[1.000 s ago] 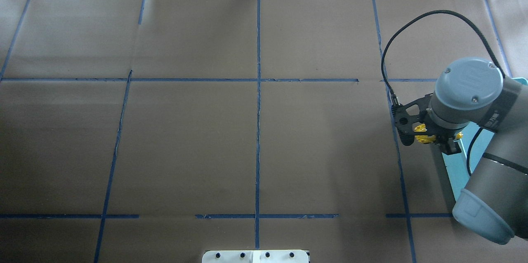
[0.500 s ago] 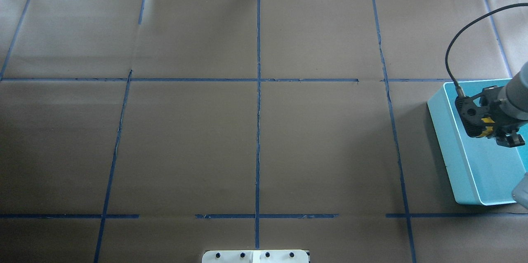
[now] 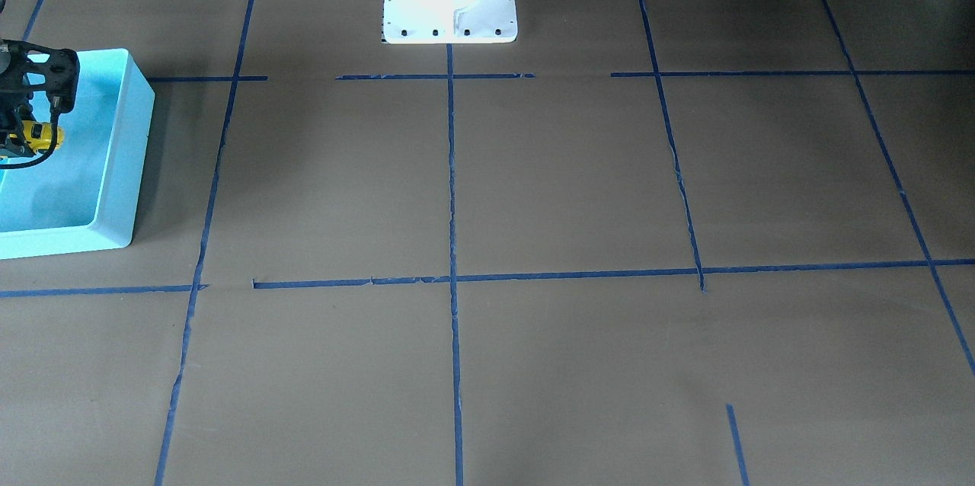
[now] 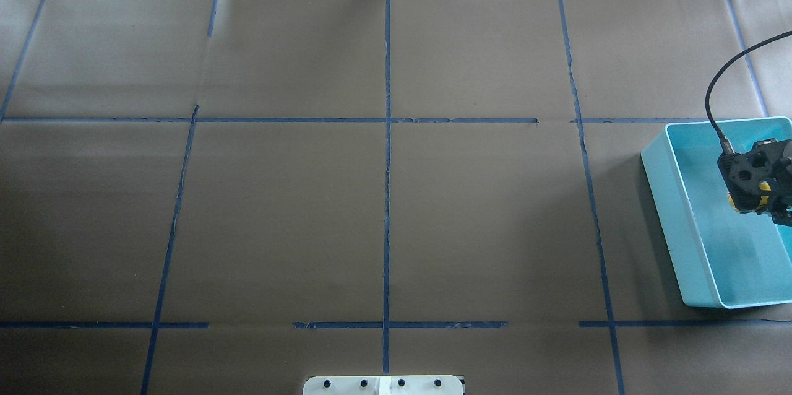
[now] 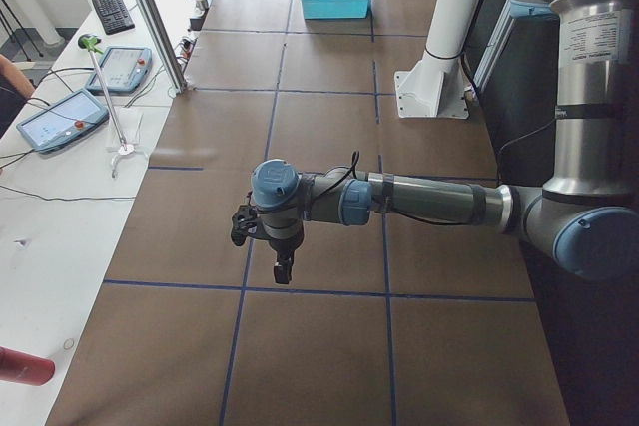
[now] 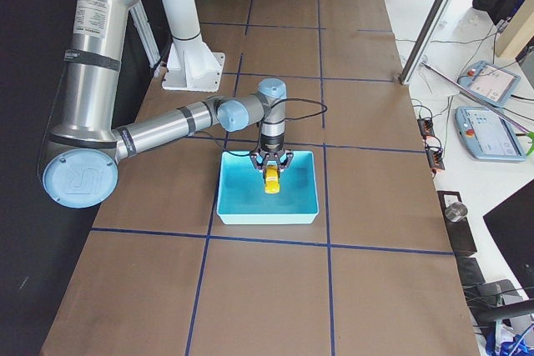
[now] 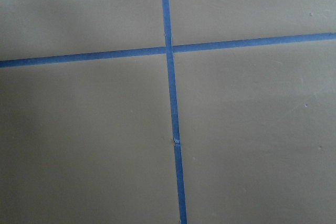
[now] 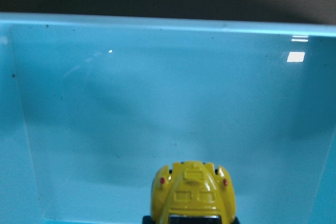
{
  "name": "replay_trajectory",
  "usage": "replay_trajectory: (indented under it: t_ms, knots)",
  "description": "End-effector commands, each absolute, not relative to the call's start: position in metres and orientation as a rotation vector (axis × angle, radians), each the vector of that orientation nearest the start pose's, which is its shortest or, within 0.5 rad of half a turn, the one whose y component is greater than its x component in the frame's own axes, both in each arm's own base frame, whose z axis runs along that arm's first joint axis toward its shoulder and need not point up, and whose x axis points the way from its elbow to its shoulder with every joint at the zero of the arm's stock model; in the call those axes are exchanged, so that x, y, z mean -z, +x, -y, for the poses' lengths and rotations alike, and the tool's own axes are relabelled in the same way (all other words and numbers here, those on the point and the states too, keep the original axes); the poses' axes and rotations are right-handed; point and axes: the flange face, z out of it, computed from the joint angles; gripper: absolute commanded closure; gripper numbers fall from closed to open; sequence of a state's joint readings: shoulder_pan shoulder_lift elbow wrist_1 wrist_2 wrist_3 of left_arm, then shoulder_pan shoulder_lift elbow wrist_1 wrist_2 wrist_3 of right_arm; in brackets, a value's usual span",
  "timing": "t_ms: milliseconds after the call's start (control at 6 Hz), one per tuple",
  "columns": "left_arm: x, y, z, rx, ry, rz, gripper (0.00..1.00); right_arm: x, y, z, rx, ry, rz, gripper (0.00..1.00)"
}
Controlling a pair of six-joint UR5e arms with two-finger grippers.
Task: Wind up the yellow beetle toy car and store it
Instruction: 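Lower the car into the blue bin and open the right gripper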
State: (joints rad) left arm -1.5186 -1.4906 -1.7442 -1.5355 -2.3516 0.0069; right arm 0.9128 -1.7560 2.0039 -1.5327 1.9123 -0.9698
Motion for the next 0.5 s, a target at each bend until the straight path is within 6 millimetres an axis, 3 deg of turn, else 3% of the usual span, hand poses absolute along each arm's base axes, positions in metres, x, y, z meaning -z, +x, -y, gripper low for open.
replay_trajectory:
  t_ms: [0, 333]
  knots:
    - [-0.615, -0.0392, 0.4623, -0.079, 0.036, -0.782, 0.0, -0.565, -0.1886, 0.4049, 1.643, 0.34, 0.337, 0.9]
    - [-0.6149, -0.039, 0.4622, -0.079, 0.036, -0.783, 0.0, -0.5739, -0.1956, 0.4064, 1.644, 0.325, 0.38, 0.88]
